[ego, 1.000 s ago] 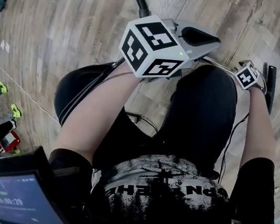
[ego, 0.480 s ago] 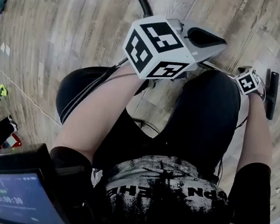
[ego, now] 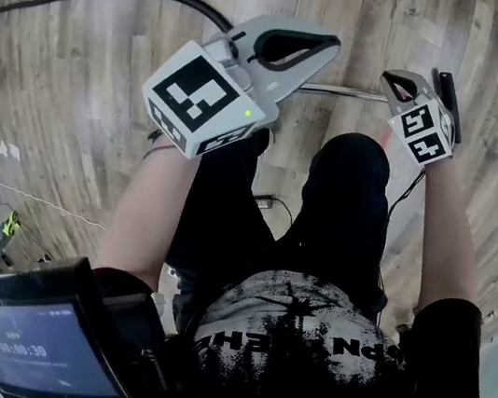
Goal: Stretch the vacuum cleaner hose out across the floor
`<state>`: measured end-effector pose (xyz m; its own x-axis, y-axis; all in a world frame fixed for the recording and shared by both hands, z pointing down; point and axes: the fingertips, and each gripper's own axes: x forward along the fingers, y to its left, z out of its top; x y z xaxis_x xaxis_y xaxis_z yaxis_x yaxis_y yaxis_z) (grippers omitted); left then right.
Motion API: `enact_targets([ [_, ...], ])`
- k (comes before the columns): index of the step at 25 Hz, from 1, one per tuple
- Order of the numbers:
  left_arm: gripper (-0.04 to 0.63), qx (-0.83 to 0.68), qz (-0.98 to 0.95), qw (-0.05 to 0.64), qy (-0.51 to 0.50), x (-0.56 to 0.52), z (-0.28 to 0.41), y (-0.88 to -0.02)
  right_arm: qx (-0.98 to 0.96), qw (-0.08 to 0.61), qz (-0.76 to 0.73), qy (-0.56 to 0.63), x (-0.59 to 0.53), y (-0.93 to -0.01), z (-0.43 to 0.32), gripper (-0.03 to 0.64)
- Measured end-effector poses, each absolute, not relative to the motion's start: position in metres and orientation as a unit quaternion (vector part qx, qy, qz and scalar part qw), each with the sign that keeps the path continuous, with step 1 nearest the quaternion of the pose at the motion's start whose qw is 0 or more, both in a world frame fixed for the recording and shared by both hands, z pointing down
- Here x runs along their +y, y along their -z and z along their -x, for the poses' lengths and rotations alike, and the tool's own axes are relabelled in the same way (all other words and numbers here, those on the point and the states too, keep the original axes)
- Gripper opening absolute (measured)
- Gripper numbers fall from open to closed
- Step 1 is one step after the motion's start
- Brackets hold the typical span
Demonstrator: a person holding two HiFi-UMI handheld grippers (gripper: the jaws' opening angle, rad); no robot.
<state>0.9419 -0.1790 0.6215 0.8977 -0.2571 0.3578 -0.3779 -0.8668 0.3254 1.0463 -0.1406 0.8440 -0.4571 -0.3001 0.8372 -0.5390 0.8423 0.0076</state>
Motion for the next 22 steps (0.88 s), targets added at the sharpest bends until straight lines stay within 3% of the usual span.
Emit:
enact_targets([
  [7, 0.002, -0.205, -0.941, 0.237, -0.131, -0.158, -0.9, -0.468, -0.884, 0.348, -0.279, -0.138, -0.146, -0.576, -0.998, 0.006],
  [13, 0.002, -0.234, -0.943, 0.224, -0.081, -0.169, -0.859, -0.329, -0.911, 0.227, -0.308, -0.155, -0.17, -0.384, -0.949, 0.006],
  [22, 0.0, -0.216, -0.967, 0.118, -0.069, -0.208, -0.833, -0.229, -0.925, 0.158, -0.342, -0.042, -0.217, -0.246, -0.892, 0.006],
])
